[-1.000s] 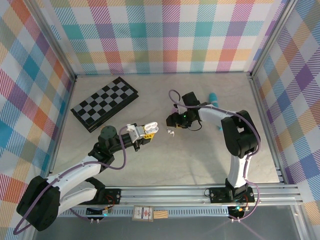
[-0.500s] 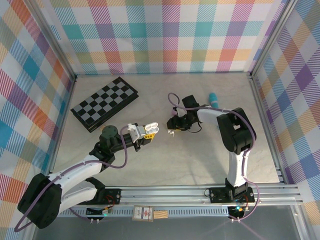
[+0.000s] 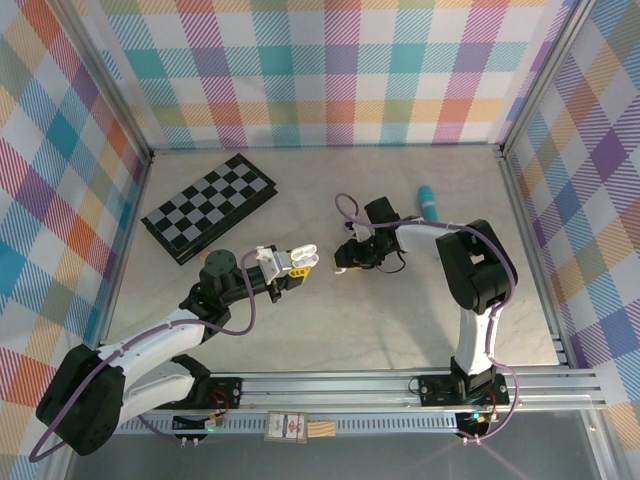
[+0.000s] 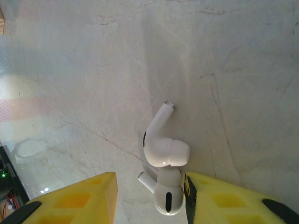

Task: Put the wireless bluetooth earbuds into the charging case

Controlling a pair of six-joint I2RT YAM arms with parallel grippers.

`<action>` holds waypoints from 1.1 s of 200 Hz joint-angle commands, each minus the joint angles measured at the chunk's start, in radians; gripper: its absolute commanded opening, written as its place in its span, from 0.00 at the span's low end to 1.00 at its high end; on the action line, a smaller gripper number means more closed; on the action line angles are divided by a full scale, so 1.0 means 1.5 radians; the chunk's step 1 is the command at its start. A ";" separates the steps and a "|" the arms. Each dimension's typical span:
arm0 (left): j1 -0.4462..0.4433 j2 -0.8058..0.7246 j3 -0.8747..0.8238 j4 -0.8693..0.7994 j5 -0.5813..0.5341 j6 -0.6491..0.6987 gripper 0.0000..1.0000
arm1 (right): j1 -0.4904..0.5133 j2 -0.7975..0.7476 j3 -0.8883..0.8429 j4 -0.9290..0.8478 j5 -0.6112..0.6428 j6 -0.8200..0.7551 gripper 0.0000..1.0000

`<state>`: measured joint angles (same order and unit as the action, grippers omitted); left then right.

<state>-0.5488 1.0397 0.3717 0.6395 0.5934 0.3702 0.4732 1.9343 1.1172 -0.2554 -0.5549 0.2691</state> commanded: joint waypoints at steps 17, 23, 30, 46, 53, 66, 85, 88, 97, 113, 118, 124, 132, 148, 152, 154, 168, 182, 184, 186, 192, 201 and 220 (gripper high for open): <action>-0.007 0.001 0.023 0.033 0.022 -0.004 0.05 | 0.011 -0.009 -0.015 -0.019 0.007 -0.010 0.38; -0.007 0.001 0.022 0.032 0.024 -0.004 0.05 | 0.013 -0.008 -0.014 -0.021 0.013 -0.012 0.37; -0.007 0.001 0.022 0.033 0.024 -0.004 0.05 | 0.014 -0.007 -0.014 -0.025 0.021 -0.012 0.36; -0.007 0.001 0.023 0.032 0.024 -0.004 0.05 | 0.019 -0.004 -0.012 -0.033 0.043 -0.017 0.32; -0.007 0.001 0.023 0.032 0.025 -0.004 0.05 | 0.020 -0.003 -0.009 -0.038 0.051 -0.020 0.30; -0.007 0.000 0.023 0.032 0.025 -0.004 0.05 | 0.024 -0.004 -0.004 -0.052 0.069 -0.030 0.23; -0.007 -0.003 0.023 0.029 0.022 -0.003 0.05 | 0.027 -0.008 0.004 -0.071 0.088 -0.045 0.21; -0.007 -0.002 0.023 0.030 0.022 -0.003 0.05 | 0.027 -0.009 0.005 -0.076 0.091 -0.048 0.20; -0.007 -0.003 0.023 0.030 0.020 -0.002 0.05 | 0.028 -0.012 0.011 -0.085 0.095 -0.061 0.20; -0.007 -0.001 0.023 0.030 0.018 -0.002 0.05 | 0.027 -0.017 0.023 -0.110 0.097 -0.089 0.19; -0.007 0.000 0.021 0.031 0.017 -0.002 0.05 | 0.027 -0.019 0.027 -0.120 0.099 -0.100 0.19; -0.007 0.000 0.020 0.031 0.015 -0.001 0.05 | 0.028 -0.021 0.033 -0.134 0.101 -0.119 0.19; -0.007 0.000 0.019 0.031 0.014 -0.001 0.05 | 0.027 -0.023 0.042 -0.153 0.099 -0.147 0.19; -0.007 -0.001 0.019 0.032 0.014 -0.002 0.05 | 0.026 -0.017 0.066 -0.212 0.087 -0.210 0.20; -0.007 -0.002 0.018 0.032 0.014 -0.002 0.05 | 0.028 -0.012 0.074 -0.228 0.084 -0.226 0.20; -0.007 -0.002 0.018 0.031 0.013 -0.002 0.05 | 0.027 -0.010 0.078 -0.236 0.084 -0.233 0.20; -0.007 -0.004 0.017 0.030 0.011 -0.002 0.05 | 0.027 0.004 0.101 -0.287 0.082 -0.284 0.19; -0.006 -0.007 0.017 0.025 0.010 -0.001 0.05 | 0.027 0.014 0.115 -0.319 0.084 -0.308 0.19; -0.006 -0.007 0.017 0.024 0.010 -0.001 0.05 | 0.027 0.015 0.117 -0.323 0.084 -0.310 0.19; -0.006 -0.008 0.017 0.024 0.010 -0.001 0.05 | 0.027 0.015 0.119 -0.327 0.085 -0.313 0.19; -0.006 -0.008 0.018 0.021 0.009 0.000 0.05 | 0.027 0.017 0.123 -0.337 0.083 -0.321 0.19; -0.006 -0.009 0.018 0.018 0.009 0.001 0.05 | 0.028 0.018 0.128 -0.351 0.077 -0.331 0.19; -0.006 -0.006 0.019 0.016 0.009 0.001 0.05 | 0.028 0.025 0.137 -0.368 0.080 -0.343 0.21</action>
<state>-0.5488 1.0397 0.3767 0.6388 0.6033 0.3637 0.5102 1.9427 1.2938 -0.6960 -0.4274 -0.1528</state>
